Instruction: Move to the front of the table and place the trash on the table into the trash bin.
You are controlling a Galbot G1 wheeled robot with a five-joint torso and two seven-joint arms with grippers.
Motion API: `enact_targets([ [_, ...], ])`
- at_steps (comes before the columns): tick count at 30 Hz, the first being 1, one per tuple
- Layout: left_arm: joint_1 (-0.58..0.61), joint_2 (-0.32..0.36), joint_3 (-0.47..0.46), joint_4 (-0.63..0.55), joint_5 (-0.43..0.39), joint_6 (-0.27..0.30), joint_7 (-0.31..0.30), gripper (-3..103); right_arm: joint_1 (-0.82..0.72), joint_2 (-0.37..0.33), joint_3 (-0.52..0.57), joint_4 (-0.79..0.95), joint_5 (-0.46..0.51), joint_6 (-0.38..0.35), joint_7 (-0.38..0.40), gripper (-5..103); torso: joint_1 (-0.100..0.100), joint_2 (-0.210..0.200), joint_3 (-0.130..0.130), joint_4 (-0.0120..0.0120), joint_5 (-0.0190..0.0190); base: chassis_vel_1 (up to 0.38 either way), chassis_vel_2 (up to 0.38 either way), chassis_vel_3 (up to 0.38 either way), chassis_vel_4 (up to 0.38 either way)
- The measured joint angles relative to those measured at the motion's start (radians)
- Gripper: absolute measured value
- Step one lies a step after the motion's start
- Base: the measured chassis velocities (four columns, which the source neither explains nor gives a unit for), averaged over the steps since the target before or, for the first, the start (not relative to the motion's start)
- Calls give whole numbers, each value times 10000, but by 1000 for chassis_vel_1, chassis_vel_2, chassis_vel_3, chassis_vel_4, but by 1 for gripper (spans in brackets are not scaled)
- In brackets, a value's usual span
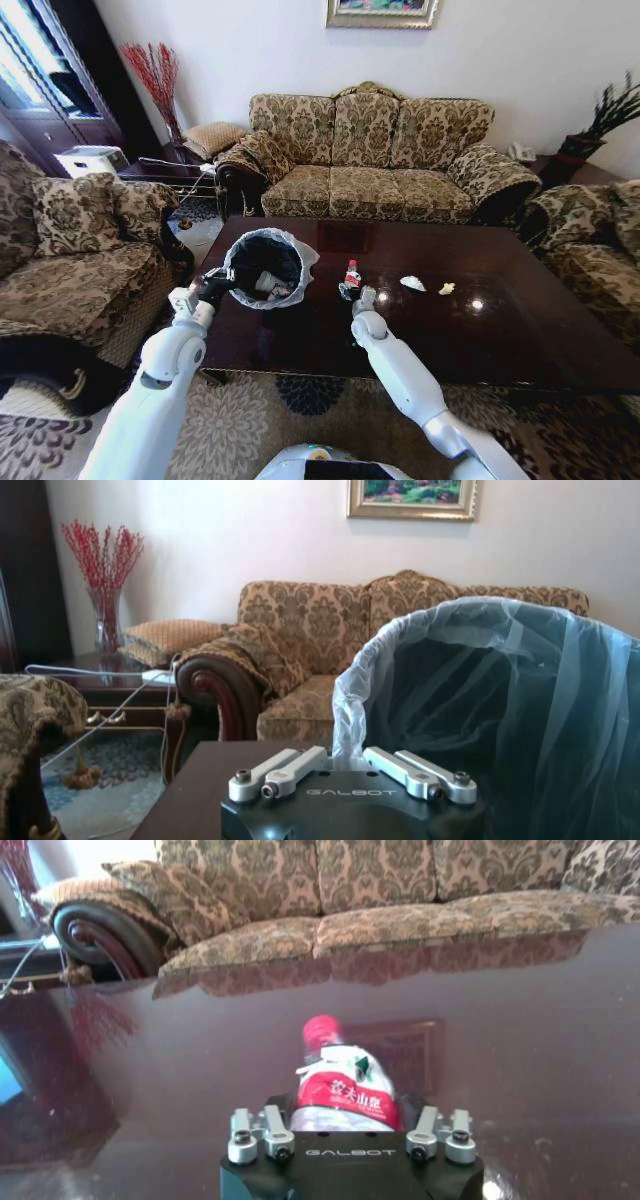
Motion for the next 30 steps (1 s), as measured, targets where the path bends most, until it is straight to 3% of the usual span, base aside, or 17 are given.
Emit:
enact_targets([
  [1,0,3,-1,-12,-1,1,0,1,-18,1,0,25,-2,4,1,56,0,0,-1,0,0,0,0,0,0],
  [2,-1,3,-1,-18,-3,1,1,1,-36,0,1,37,-7,5,0,56,-1,0,-1,1,0,0,0,0,0],
  [4,-5,-3,-1,-21,-4,2,0,1,-60,-6,4,52,-35,20,-3,45,-1,1,-2,0,-2,0,0,0,0],
  [14,-8,-12,14,-50,-5,4,0,1,-91,-79,33,60,-118,115,7,25,-2,1,-1,1,1,0,0,0,0],
  [18,-10,-57,26,-76,0,4,-1,1,-259,-287,31,437,-582,357,213,15,3,-1,5,6,6,0,0,0,0],
  [20,0,-105,36,-106,2,5,8,1,-500,-576,20,1332,-673,343,389,12,7,-4,8,-6,5,0,0,0,0],
  [25,0,-160,42,-143,3,4,33,1,-726,-1359,-35,3696,-575,52,543,9,3,-4,4,-3,4,0,0,0,0],
  [28,15,-164,43,-191,13,4,36,1,-537,-2163,-80,5987,112,-305,625,9,0,-3,2,3,0,0,0,0,0],
  [30,33,-162,43,-220,14,4,37,1,-399,-2402,-95,6605,313,-338,607,9,1,-3,2,2,0,0,0,0,0],
])
